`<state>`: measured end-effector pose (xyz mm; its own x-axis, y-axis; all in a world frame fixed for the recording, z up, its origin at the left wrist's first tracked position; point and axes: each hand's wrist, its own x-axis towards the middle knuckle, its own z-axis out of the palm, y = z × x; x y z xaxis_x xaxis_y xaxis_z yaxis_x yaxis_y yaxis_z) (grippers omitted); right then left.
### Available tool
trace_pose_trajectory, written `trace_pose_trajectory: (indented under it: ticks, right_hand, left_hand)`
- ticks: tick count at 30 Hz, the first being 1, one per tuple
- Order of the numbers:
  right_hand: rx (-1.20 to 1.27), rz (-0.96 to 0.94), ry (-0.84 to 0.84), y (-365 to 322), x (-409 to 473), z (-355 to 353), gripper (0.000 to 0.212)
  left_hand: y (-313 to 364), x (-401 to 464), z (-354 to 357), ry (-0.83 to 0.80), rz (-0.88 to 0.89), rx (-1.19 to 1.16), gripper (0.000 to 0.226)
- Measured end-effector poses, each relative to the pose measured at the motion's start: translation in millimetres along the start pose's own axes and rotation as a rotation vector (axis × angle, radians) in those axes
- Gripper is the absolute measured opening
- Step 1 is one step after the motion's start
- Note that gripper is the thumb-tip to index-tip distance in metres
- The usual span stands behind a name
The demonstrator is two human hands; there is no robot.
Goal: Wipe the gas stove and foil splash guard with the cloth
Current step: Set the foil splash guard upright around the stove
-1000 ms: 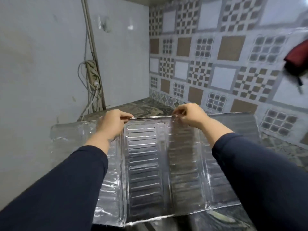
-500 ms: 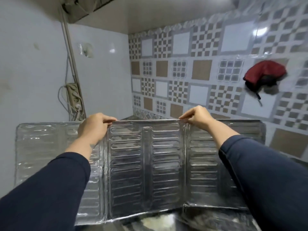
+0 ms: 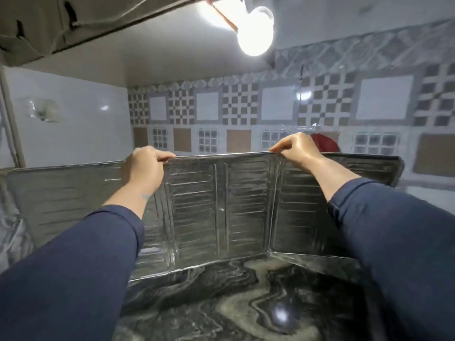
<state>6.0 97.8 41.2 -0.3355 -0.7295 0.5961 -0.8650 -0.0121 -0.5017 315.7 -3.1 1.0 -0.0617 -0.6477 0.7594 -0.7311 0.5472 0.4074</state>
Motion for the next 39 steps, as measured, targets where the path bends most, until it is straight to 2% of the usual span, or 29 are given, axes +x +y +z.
trace_pose_trajectory:
  ticks: [5,12,17,22,26,31,39]
  right_hand:
    - [-0.05,0.028,0.067,39.0,9.3,-48.5,0.026]
    - [-0.157,0.153,0.159,114.7,-7.6,-128.4,0.018]
    - [-0.261,0.173,0.217,169.8,-27.5,-185.8,0.018]
    - [-0.347,0.202,0.232,234.0,-35.3,-235.3,0.018]
    - [-0.361,0.257,0.19,285.9,-43.2,-256.7,0.019]
    - [-0.346,0.368,0.139,340.5,-61.6,-262.9,0.02]
    - [-0.286,0.42,0.192,381.5,-72.9,-268.5,0.023]
  left_hand:
    - [45.6,23.2,48.4,-0.013,0.005,-0.135,0.048]
    - [151.7,17.4,119.1,-0.087,0.046,-0.249,0.037]
    - [226.9,-6.0,168.3,-0.088,0.179,-0.348,0.024]
    - [294.7,-15.7,224.6,-0.162,0.219,-0.45,0.025]
    - [334.9,-36.1,259.8,-0.205,0.306,-0.44,0.028]
    - [356.5,-56.2,309.3,-0.379,0.406,-0.4,0.031]
    - [393.6,-64.6,337.1,-0.255,0.503,-0.266,0.027]
